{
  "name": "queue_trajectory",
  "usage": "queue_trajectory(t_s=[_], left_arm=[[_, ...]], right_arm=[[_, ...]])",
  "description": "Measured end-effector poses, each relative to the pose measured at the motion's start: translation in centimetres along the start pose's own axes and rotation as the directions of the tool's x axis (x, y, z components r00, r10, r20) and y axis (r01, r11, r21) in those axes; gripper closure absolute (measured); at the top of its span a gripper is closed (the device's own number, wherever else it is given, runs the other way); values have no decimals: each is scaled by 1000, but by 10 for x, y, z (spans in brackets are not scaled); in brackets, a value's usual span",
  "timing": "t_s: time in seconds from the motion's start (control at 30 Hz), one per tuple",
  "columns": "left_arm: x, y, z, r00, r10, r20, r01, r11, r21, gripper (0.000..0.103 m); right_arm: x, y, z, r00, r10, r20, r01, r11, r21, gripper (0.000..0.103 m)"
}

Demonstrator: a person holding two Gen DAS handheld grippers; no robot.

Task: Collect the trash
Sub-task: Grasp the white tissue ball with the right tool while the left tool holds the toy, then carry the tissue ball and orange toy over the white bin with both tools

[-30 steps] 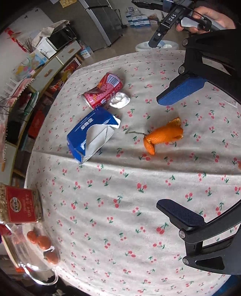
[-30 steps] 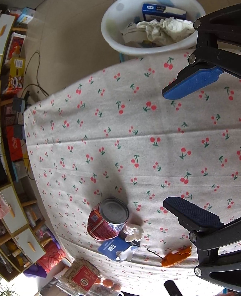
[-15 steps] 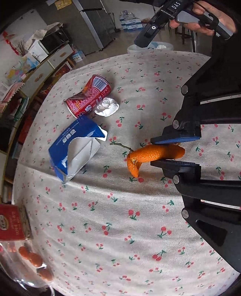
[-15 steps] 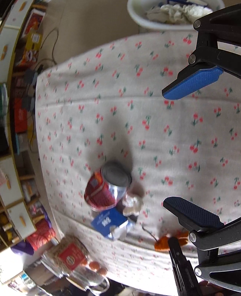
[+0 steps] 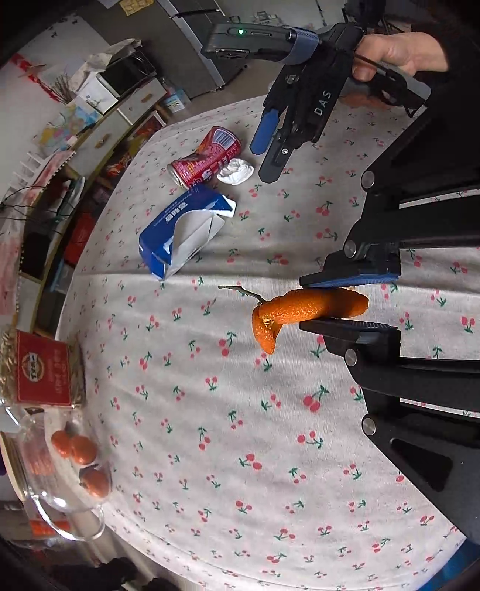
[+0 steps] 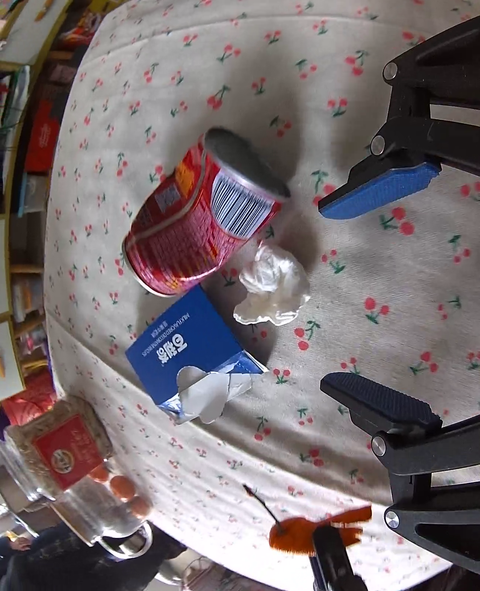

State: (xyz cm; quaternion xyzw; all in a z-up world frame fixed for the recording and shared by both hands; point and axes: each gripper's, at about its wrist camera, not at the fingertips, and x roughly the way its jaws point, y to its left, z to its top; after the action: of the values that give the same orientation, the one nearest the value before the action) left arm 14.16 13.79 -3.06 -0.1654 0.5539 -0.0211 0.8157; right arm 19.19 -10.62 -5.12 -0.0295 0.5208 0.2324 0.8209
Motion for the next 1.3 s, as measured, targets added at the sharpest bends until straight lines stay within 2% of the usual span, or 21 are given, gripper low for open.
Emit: queue_trajectory(t_s=[0.2,0.3,0.5,0.57,0.67,0.97,1.3], left_arm=[[-3,11,-4,1000,-13,-5,13,1000,-19,87],[-4,12,-6,1000,-18,-6,18,1000,-18,87],[-3,9,-7,1000,-20,-5,20,1000,-8,87],[-3,8,-8,1000,-19,-6,19,1000,-5,87],[-2,7,-8,1000,-16,-7,16,1000,-4,87],[-1,3,-6,1000,-12,1,12,1000,0,87],[2,-10,-5,1000,-31,-5,31,999,17,87]], right_arm=[[18,8,4,998,-55,36,57,995,-78,30],[19,7,5,997,-58,57,63,995,-82,35],[17,-3,10,995,-54,84,59,997,-53,55],[13,-7,9,995,-44,89,48,998,-43,66],[9,-7,8,995,-39,97,43,998,-43,73],[-9,-2,0,993,-6,115,14,998,-62,75],[-47,-18,-14,989,14,148,-8,999,-37,75]])
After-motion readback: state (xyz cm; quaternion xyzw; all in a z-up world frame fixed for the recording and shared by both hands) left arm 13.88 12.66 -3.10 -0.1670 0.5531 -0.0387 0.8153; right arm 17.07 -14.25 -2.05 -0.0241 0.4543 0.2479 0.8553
